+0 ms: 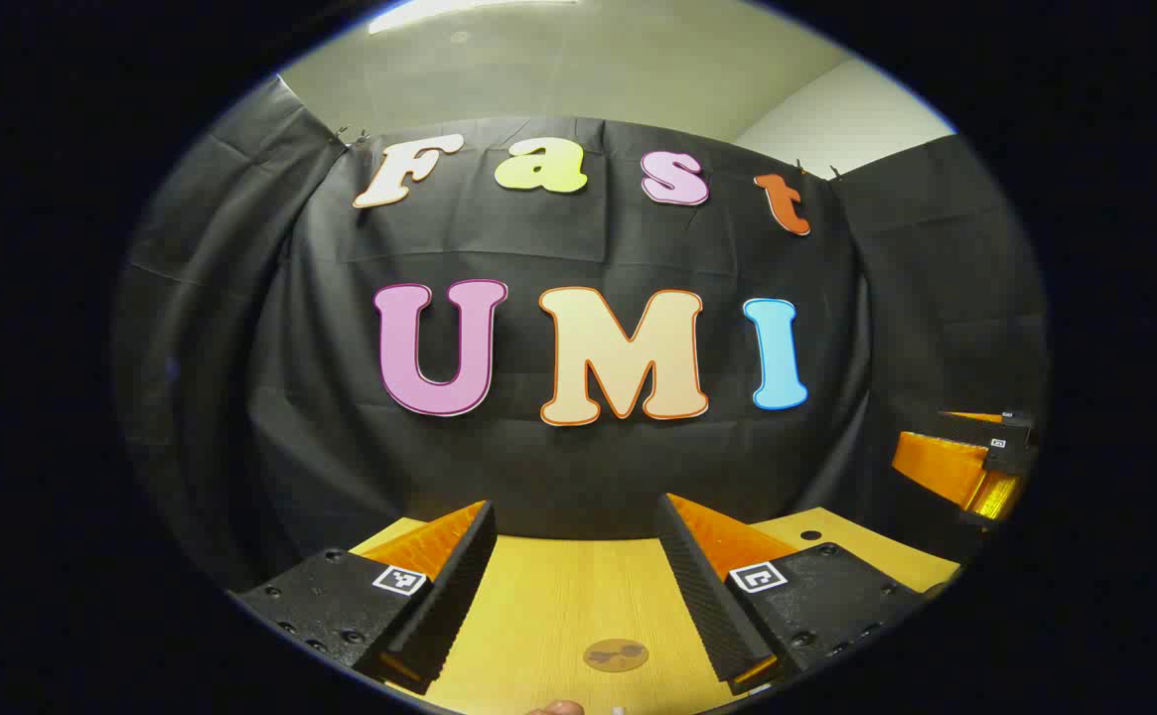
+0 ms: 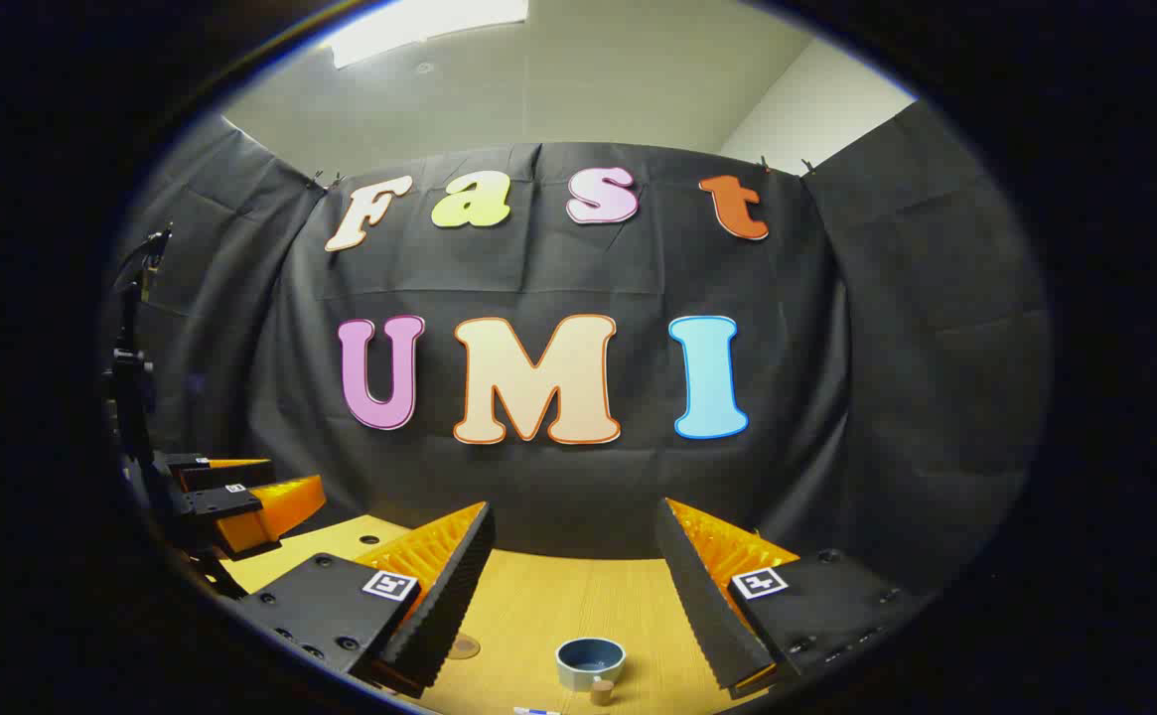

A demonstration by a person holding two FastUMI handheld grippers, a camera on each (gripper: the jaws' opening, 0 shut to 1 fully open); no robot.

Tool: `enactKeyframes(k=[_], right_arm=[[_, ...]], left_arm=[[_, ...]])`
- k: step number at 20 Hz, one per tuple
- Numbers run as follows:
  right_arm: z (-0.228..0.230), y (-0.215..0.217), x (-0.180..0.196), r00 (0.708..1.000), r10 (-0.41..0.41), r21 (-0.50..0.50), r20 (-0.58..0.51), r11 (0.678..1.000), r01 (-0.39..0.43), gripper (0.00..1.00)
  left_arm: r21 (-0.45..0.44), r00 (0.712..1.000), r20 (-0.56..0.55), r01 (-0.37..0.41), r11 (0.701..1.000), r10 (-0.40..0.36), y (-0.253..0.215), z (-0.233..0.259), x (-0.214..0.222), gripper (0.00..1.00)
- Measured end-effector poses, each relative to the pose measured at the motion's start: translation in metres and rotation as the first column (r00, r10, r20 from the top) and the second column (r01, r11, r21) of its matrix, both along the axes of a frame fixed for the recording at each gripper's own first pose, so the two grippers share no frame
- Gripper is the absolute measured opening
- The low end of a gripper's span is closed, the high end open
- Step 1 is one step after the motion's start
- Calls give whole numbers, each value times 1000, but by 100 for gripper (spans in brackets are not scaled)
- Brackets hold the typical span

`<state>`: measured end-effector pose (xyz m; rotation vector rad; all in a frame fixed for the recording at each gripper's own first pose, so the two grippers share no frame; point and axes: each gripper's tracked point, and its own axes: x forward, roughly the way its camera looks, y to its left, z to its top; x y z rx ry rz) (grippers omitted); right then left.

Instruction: Put the toothbrush and toothpaste on the desktop into the cup, then pick up the cup and place it on the coaster on the desktop.

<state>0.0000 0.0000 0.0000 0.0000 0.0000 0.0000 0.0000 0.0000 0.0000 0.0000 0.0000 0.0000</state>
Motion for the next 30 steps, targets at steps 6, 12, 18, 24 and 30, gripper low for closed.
enactKeyframes(k=[6,12,18,24,30], right_arm=[[-11,-2,7,1000,10,9,-29,1000,-10,99],[-25,1,7,997,31,15,-73,999,-30,99],[-55,9,2,989,57,5,-140,998,-57,99],[-122,27,-15,943,126,20,-308,992,-126,99],[-201,32,-35,849,149,36,-507,988,-152,99]], left_arm=[[-7,1000,-28,-8,1000,7,-1,-9,8,94],[-1,1000,-22,-15,1000,15,-2,-10,5,95],[26,999,-8,-33,999,33,3,-7,-2,94],[35,998,-19,-66,997,67,16,-11,-10,94],[46,993,-59,-102,994,105,32,-24,-14,94]])
